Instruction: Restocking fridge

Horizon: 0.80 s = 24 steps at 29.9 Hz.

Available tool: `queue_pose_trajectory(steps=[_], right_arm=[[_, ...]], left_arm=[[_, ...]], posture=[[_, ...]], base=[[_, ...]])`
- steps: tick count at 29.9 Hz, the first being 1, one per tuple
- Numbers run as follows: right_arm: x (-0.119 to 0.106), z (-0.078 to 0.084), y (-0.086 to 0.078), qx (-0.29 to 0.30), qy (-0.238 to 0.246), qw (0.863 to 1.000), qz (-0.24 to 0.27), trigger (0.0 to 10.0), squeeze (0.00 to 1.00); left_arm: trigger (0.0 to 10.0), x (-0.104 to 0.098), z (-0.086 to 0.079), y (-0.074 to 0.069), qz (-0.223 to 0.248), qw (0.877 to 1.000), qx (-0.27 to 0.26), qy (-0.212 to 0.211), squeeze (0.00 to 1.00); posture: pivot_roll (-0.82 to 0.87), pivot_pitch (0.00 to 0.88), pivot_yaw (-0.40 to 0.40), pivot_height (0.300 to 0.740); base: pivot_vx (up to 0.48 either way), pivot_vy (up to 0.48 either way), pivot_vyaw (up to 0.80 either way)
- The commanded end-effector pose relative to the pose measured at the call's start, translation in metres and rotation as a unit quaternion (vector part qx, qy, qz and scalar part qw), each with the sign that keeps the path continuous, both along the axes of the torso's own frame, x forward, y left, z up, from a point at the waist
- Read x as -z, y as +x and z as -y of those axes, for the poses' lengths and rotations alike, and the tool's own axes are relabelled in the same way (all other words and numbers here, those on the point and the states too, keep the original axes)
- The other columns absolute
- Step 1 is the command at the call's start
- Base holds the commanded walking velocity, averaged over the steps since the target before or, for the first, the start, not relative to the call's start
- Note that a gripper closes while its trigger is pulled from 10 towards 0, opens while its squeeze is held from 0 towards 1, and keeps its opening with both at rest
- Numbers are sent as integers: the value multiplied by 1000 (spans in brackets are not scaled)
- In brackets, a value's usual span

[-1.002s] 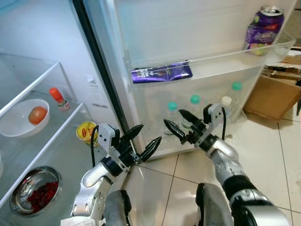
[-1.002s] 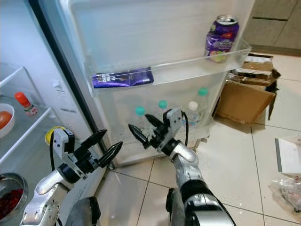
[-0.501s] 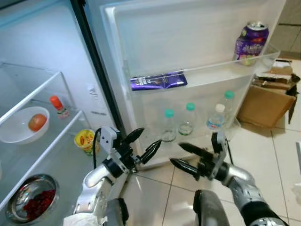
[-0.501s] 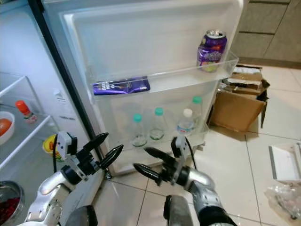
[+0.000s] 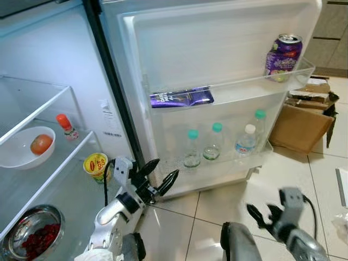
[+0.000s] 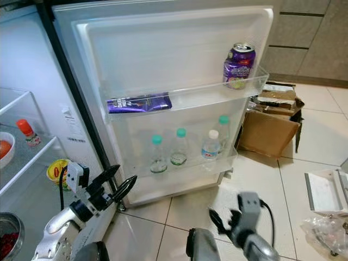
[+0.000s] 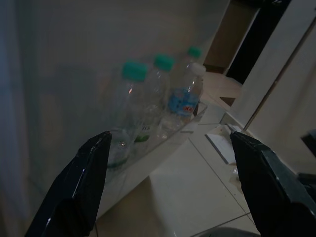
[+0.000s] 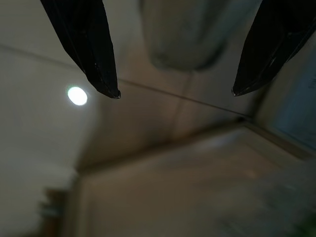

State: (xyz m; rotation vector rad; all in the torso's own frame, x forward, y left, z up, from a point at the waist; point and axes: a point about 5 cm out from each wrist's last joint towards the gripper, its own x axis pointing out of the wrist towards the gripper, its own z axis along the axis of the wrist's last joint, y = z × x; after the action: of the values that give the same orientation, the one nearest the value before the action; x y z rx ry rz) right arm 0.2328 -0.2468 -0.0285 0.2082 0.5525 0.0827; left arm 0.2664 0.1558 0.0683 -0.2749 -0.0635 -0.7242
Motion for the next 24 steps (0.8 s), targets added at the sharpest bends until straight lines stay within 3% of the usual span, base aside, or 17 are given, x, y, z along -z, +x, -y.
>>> queue_pose_trajectory(steps=[1, 3, 4, 6, 7, 9, 10, 11, 12, 14, 16, 17, 19, 20, 21, 24], right_arm=[[4, 4, -6, 17, -7, 1000, -15, 10000, 0], [20, 8, -24, 46, -38, 995, -76, 10000, 0], [20, 8, -24, 46, -38, 995, -76, 10000, 0], [34, 9, -45, 72, -60, 987, -134, 10000, 0], [34, 9, -45, 72, -60, 987, -134, 10000, 0], [42, 10, -59, 89, -69, 980, -162, 10000, 0], [42, 10, -59, 89, -69, 980, -162, 10000, 0], [46, 10, -68, 110, -60, 976, -175, 10000, 0], [46, 10, -68, 110, -60, 976, -175, 10000, 0], [48, 9, -73, 123, -50, 975, -180, 10000, 0], [48, 9, -73, 123, -50, 975, -180, 10000, 0], [49, 9, -74, 126, -44, 975, -181, 10000, 0], [49, 9, -74, 126, -44, 975, -181, 10000, 0], [47, 11, -72, 124, -47, 976, -174, 10000, 0], [47, 11, -72, 124, -47, 976, -174, 10000, 0], [41, 16, -61, 119, -60, 979, -155, 10000, 0]], left_arm=[[10000, 1, -2, 1, 2, 1000, 0, 9, 0], [10000, 12, -9, 2, -23, 999, -26, 15, 0], [10000, 12, -9, 2, -23, 999, -26, 15, 0], [10000, 44, -21, -3, -115, 989, -83, 49, 0], [10000, 44, -21, -3, -115, 989, -83, 49, 0], [10000, 72, -33, -18, -191, 971, -126, 70, 0], [10000, 72, -33, -18, -191, 971, -126, 70, 0], [10000, 97, -41, -40, -257, 949, -158, 86, 0], [10000, 97, -41, -40, -257, 949, -158, 86, 0], [10000, 115, -48, -60, -307, 927, -189, 107, 0], [10000, 115, -48, -60, -307, 927, -189, 107, 0], [10000, 121, -50, -69, -325, 917, -201, 113, 0], [10000, 121, -50, -69, -325, 917, -201, 113, 0], [10000, 126, -52, -76, -340, 909, -215, 106, 0], [10000, 126, -52, -76, -340, 909, -215, 106, 0], [10000, 130, -55, -83, -353, 901, -235, 89, 0]], posture=[[-22, 3, -5, 500], [-18, 0, -4, 500], [-18, 0, -4, 500], [-24, 0, 2, 500], [-24, 0, 2, 500], [-29, 0, 7, 500], [-29, 0, 7, 500], [-32, 0, 7, 500], [-32, 0, 7, 500], [-31, 0, 7, 500], [-31, 0, 7, 500], [-31, 0, 7, 500], [-31, 0, 7, 500], [-37, 0, 8, 505], [-37, 0, 8, 505], [-34, 0, 3, 515]], base=[[0, 0, 0], [0, 0, 0], [0, 0, 0], [0, 0, 0], [0, 0, 0], [0, 0, 0], [0, 0, 0], [0, 0, 0], [0, 0, 0], [0, 0, 0], [0, 0, 0], [0, 0, 0], [0, 0, 0], [0, 0, 0], [0, 0, 0], [0, 0, 0]])
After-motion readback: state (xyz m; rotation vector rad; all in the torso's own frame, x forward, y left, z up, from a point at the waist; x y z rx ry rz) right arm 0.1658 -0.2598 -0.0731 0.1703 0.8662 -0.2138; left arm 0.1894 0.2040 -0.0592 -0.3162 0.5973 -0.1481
